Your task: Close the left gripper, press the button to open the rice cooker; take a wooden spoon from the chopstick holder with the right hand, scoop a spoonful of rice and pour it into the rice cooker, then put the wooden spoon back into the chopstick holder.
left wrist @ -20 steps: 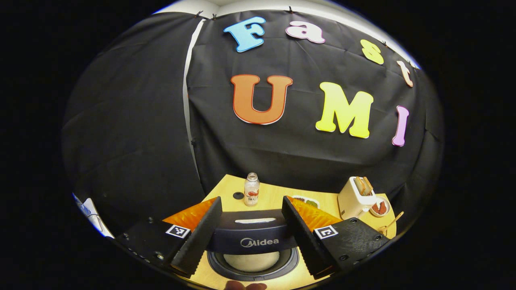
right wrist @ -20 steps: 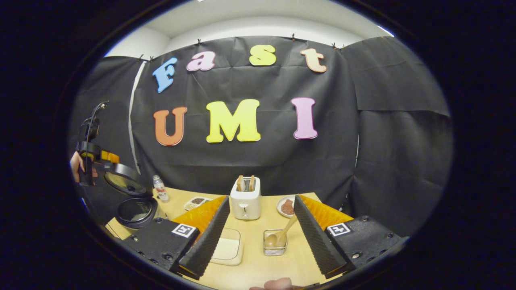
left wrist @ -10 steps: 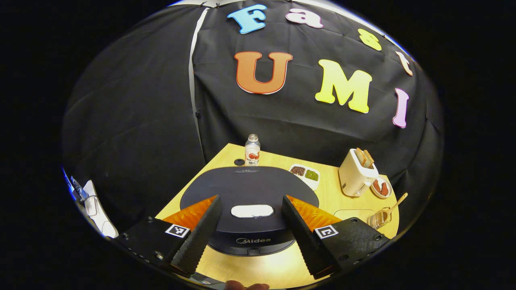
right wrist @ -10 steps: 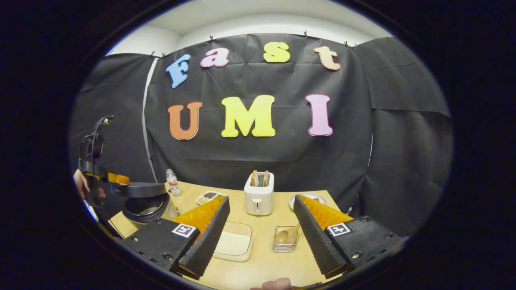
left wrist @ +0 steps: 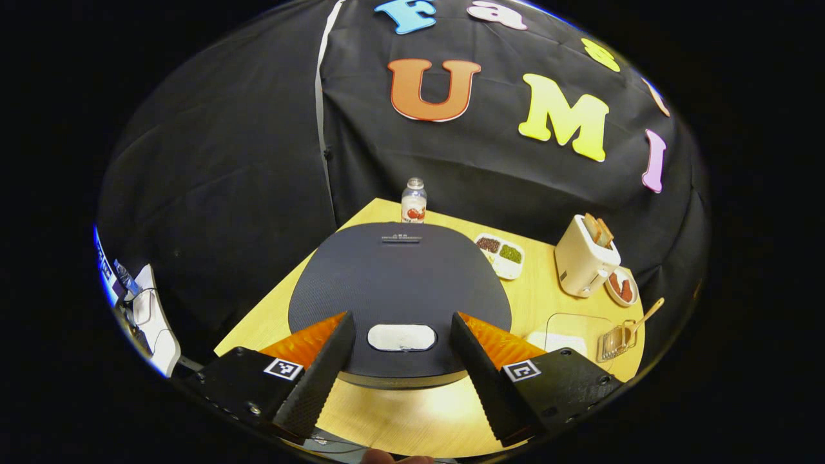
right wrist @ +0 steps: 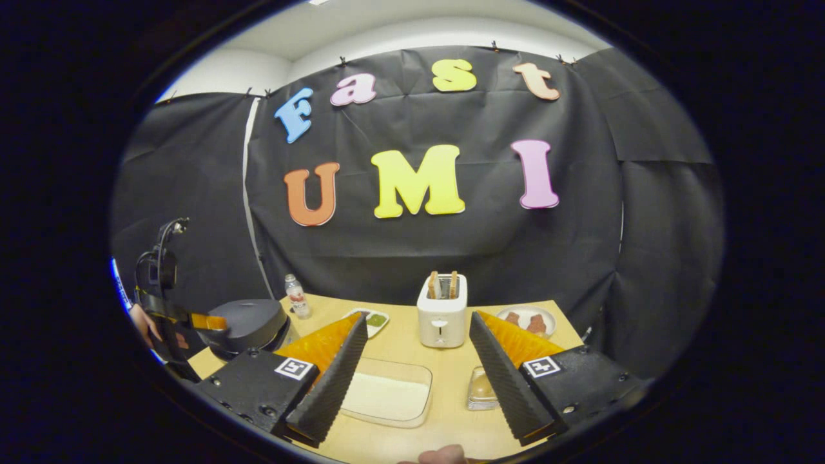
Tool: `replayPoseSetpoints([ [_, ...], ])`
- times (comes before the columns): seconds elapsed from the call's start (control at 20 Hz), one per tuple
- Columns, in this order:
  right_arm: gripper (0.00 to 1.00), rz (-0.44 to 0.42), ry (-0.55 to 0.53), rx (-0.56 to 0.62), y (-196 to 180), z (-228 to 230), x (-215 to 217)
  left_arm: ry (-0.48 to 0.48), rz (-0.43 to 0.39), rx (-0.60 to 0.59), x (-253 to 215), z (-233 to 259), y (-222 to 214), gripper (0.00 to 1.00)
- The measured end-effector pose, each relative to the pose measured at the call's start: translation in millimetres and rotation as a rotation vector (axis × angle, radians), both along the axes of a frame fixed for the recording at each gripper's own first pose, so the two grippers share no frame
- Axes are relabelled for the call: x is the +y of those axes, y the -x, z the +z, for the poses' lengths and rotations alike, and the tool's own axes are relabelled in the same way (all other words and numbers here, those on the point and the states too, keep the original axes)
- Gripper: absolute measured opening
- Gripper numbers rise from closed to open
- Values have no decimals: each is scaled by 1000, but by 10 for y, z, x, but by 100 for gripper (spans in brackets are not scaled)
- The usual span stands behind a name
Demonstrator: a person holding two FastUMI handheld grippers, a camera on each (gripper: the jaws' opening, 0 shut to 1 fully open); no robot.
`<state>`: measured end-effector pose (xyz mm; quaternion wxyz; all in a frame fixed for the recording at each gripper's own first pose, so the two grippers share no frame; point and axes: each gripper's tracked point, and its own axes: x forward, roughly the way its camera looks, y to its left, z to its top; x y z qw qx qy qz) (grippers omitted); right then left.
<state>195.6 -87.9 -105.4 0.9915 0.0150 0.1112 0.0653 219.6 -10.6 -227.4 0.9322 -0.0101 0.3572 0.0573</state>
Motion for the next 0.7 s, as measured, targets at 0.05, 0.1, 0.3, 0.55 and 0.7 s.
replayPoseSetpoints([
  [0.05, 100, 12, -8, -1, -23, -17, 35, -4, 7, 16, 1, -30, 24, 98],
  [0.1, 97, 23, -21, 0, -41, -24, 77, -11, 10, 32, 2, -69, 57, 98],
  [0.3, 100, 7, -87, 6, -40, -60, 67, -32, 17, 48, -4, -147, 80, 100],
  [0.55, 100, -39, -89, -9, 38, -38, -1, -35, 8, 42, -7, -177, 101, 99],
  [0.7, 97, -38, -33, -60, 104, 107, 49, -33, 11, 10, -2, -240, 139, 99],
])
